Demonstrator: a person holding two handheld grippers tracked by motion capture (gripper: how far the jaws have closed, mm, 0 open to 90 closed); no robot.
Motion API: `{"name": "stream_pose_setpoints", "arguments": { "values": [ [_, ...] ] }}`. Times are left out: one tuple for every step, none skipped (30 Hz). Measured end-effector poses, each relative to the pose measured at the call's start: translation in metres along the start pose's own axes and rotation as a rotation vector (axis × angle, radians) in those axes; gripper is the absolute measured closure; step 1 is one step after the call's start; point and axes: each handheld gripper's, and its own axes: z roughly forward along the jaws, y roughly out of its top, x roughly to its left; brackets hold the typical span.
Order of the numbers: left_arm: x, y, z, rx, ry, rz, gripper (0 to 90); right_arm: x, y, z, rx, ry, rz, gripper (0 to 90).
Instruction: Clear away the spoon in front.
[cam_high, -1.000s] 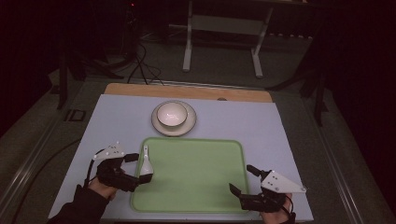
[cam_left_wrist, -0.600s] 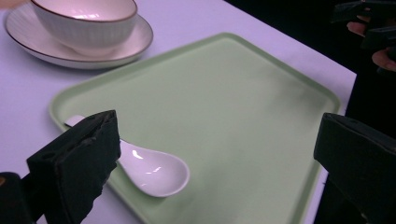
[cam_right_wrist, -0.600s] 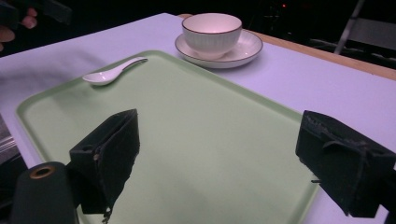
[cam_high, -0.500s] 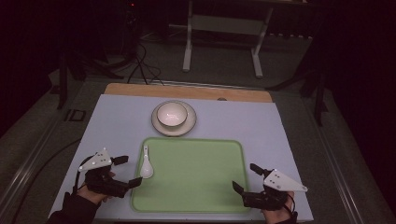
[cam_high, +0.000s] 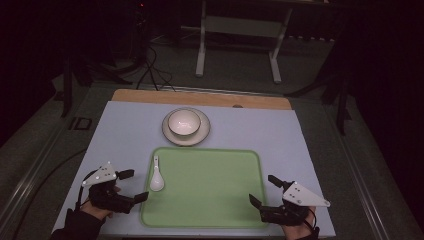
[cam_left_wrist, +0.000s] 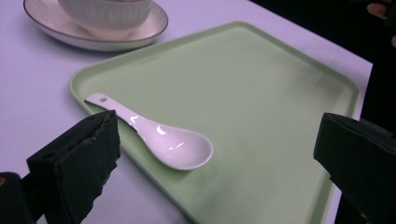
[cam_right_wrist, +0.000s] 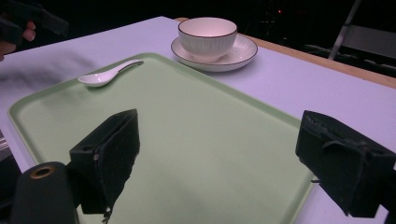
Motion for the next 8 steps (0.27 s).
{"name": "stream_pose_setpoints", "arguments": {
  "values": [
    [0.0001, -0.0007, 0.0012, 0.004, -0.002, 0.0, 0.2, 0.0, -0.0002, 0.0001, 0.001, 0.0, 0.003, 13.3],
    [0.0002, -0.0011, 0.0022, 0.007, -0.007, 0.001, 0.2, -0.0001, -0.0004, 0.0002, 0.002, 0.0, 0.004, 13.3],
    [0.0001, -0.0012, 0.003, 0.007, -0.013, 0.0, 0.2, -0.0004, -0.0006, 0.0006, 0.003, 0.0, 0.004, 13.3],
    [-0.0005, -0.0011, 0.0037, 0.005, -0.018, 0.0, 0.2, -0.0006, -0.0008, 0.001, 0.006, -0.002, 0.004, 13.3],
    [-0.001, -0.0007, 0.0039, 0.002, -0.02, 0.001, 0.2, -0.0007, -0.0011, 0.0015, 0.01, 0.001, 0.006, 13.3],
    [-0.0017, -0.0002, 0.0041, -0.005, -0.022, 0.002, 0.2, -0.0006, -0.0013, 0.002, 0.012, 0.002, 0.008, 13.3],
    [-0.0024, 0.0003, 0.0043, -0.008, -0.023, 0.003, 0.2, -0.0007, -0.0014, 0.0025, 0.013, 0.003, 0.007, 13.3],
    [-0.0033, 0.0008, 0.0044, -0.01, -0.02, 0.005, 0.2, -0.0005, -0.0014, 0.0028, 0.014, 0.002, 0.006, 13.3]
  ]
}}
